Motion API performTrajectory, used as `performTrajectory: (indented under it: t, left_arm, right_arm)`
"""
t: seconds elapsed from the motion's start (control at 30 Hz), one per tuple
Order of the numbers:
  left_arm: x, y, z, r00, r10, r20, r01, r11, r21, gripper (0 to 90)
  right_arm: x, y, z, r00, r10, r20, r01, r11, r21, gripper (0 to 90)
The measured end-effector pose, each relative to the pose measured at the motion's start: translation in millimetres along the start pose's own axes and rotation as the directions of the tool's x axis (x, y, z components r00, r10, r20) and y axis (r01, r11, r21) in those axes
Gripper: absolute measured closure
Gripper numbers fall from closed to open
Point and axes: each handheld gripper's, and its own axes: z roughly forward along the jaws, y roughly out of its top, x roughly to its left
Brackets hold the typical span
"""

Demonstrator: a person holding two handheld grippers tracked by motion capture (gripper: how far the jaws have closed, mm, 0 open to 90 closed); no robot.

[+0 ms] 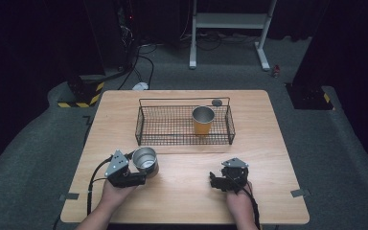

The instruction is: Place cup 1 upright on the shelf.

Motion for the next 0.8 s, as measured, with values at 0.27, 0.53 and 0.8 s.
performTrajectory:
  t: [0.27,0.53,0.8]
  left_arm:
    - [1.0,3.0,-2.4,0.9998,0.003,-0.017,-0.003,0.9999,-0.011,18.7]
    - [3.7,11.1,0.4,0.9997,-0.005,-0.024,0.005,0.9997,-0.023,18.7]
    - [2.0,21.0,3.3,0.9997,-0.005,-0.023,0.005,0.9997,-0.024,18.7]
  right_arm:
    - [0.3,0.1,0.0,1.0000,0.001,-0.004,-0.001,1.000,0.002,8.5]
    - [0.3,0.1,0.0,1.0000,0.001,-0.004,-0.001,1.000,0.002,8.5]
    - [0.3,0.1,-0.1,1.0000,0.001,-0.004,-0.001,1.000,0.002,8.5]
